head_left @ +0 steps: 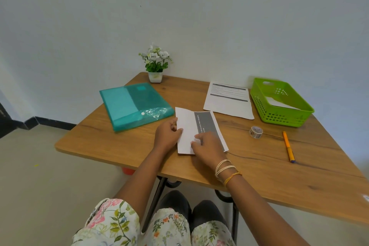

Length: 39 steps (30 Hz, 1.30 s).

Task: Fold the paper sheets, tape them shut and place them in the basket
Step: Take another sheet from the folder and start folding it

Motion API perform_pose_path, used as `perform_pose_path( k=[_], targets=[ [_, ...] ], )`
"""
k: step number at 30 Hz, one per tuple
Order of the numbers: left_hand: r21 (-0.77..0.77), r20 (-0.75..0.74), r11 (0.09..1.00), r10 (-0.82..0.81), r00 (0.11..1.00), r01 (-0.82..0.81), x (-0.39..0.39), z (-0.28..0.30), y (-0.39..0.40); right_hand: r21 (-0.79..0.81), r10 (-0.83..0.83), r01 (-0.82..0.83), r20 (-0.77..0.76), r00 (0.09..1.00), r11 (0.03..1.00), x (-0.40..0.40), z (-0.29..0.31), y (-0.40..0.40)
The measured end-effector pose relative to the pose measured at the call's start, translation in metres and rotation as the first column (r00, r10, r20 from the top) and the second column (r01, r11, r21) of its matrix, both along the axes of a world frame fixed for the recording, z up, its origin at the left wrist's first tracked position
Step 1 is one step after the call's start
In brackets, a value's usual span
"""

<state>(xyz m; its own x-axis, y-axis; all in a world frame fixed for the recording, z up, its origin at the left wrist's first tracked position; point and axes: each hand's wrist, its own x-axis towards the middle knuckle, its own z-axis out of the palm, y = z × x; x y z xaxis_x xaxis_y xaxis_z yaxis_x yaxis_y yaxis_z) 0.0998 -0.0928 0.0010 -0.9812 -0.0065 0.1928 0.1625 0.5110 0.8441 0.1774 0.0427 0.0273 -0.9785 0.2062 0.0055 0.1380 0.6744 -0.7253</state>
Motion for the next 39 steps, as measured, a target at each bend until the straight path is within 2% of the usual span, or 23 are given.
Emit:
perform_pose_path(
  k=[4,7,9,12,15,18,21,25,27,29,31,33,35,39],
  targets=[
    [0.062,0.059,0.998,0.004,0.998,-0.008,-0.002,0.005,0.001,-0.046,0.128,-0.13,-0.029,0.991,0.99,0.006,-0.004,-0.005],
    [0.191,0.139,0.98,0.033,0.99,-0.059,-0.004,0.011,0.002,0.039,0.188,-0.188,-0.014,0.982,0.981,0.009,-0.005,-0.007],
    [0.33,0.168,0.943,-0.005,0.986,-0.051,0.0,0.017,0.004,0.118,0.203,-0.199,-0.023,0.979,0.973,0.01,-0.006,-0.008],
    [0.576,0.184,0.818,-0.14,0.973,0.009,0.011,0.028,0.011,0.127,0.111,-0.096,-0.118,0.987,0.987,0.009,-0.003,-0.01],
    [0.629,0.159,0.769,-0.269,0.95,0.112,0.018,0.032,0.017,0.033,-0.025,0.033,-0.23,0.973,0.999,0.007,0.0,-0.008],
    [0.488,0.129,0.85,-0.294,0.947,0.197,0.021,0.026,0.023,-0.117,-0.149,0.125,-0.234,0.961,0.985,0.003,0.0,-0.003],
    [0.305,0.111,0.933,-0.236,0.966,0.193,0.02,0.015,0.024,-0.301,-0.275,0.235,-0.098,0.956,0.924,-0.002,0.0,0.007],
    [0.086,0.049,0.979,-0.192,0.98,0.187,0.019,0.005,0.022,-0.307,-0.253,0.26,0.062,0.965,0.916,-0.007,-0.002,0.021],
    [-0.067,-0.009,0.978,-0.2,0.98,0.199,0.019,0.002,0.023,-0.214,-0.21,0.224,0.088,0.974,0.951,-0.006,-0.002,0.026],
    [-0.228,-0.052,0.949,-0.235,0.971,0.217,0.02,0.001,0.025,-0.006,-0.161,0.162,0.078,0.984,0.987,-0.006,-0.001,0.029],
    [-0.342,-0.067,0.914,-0.254,0.965,0.217,0.023,-0.001,0.028,0.163,-0.126,0.113,0.072,0.989,0.98,-0.007,0.0,0.03],
    [-0.418,-0.084,0.885,-0.263,0.961,0.206,0.025,-0.003,0.03,0.248,-0.102,0.079,0.081,0.991,0.965,-0.008,0.001,0.032],
    [-0.469,-0.103,0.861,-0.273,0.956,0.196,0.025,-0.003,0.03,0.359,-0.071,0.036,0.084,0.994,0.933,-0.009,0.002,0.035],
    [-0.503,-0.102,0.842,-0.281,0.954,0.194,0.025,-0.003,0.029,0.599,-0.051,0.01,0.05,0.997,0.801,-0.013,0.004,0.047]
  ],
)
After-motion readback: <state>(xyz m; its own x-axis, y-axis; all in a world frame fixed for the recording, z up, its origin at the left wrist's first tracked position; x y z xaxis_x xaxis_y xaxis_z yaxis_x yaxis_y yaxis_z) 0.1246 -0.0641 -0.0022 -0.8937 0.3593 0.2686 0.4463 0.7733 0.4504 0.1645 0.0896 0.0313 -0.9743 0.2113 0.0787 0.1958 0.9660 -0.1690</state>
